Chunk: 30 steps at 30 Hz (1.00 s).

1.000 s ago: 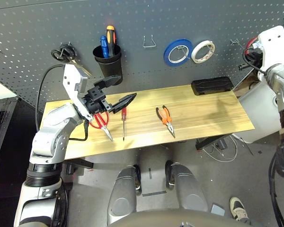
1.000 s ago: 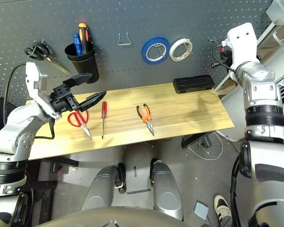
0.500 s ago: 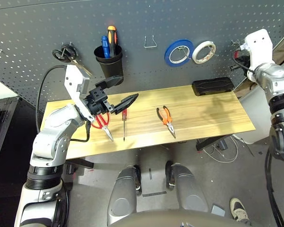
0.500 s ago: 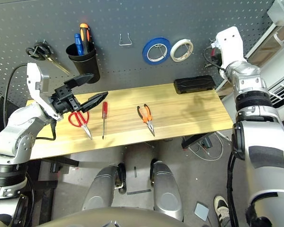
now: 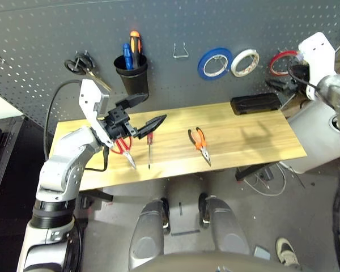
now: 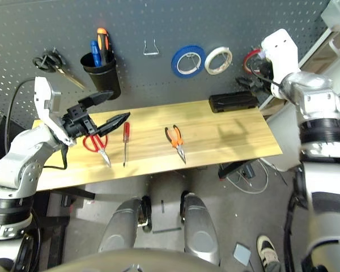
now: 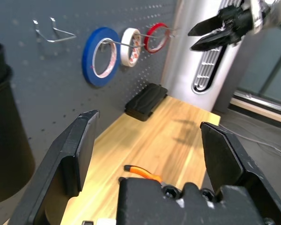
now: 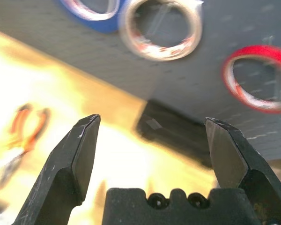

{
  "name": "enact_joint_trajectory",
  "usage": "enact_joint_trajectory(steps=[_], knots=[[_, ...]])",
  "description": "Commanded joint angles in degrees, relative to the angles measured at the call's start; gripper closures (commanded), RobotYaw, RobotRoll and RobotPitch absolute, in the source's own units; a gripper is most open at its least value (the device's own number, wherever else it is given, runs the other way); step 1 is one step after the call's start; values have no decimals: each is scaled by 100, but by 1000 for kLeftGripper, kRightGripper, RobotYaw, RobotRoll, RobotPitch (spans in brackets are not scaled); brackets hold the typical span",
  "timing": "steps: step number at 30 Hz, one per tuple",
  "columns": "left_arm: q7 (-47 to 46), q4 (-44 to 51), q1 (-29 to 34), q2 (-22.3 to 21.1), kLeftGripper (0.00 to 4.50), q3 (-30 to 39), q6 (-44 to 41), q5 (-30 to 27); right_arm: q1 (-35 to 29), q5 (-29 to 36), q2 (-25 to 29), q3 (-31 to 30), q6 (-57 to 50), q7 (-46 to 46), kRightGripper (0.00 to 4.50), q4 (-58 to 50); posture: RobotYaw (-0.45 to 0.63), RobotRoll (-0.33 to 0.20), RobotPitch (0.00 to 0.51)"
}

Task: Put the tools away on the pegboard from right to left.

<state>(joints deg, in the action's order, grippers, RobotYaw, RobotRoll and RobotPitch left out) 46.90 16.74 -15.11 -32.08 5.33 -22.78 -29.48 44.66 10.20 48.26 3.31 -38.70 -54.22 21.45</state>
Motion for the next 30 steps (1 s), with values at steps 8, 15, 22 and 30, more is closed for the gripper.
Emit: enact_joint_trajectory(steps=[8, 15, 22, 30], knots=[[472, -413, 250, -393, 0, -96, -36, 82, -681, 393, -752, -650, -1990, 486, 43, -1727, -58, 0, 134], [418, -222, 455, -349, 0, -165, -148, 32, -704, -47, -2159, -1068, -2792, 1988, 43, -1466, -48, 0, 157], [338, 101, 705, -330, 0, -216, -317, -29, -601, -584, -3966, -516, -3617, 4048, 43, -610, -36, 0, 178], [320, 366, 903, -368, 0, -179, -561, -139, -459, -722, -4675, -315, -3223, 4839, 43, 216, -27, 0, 210]])
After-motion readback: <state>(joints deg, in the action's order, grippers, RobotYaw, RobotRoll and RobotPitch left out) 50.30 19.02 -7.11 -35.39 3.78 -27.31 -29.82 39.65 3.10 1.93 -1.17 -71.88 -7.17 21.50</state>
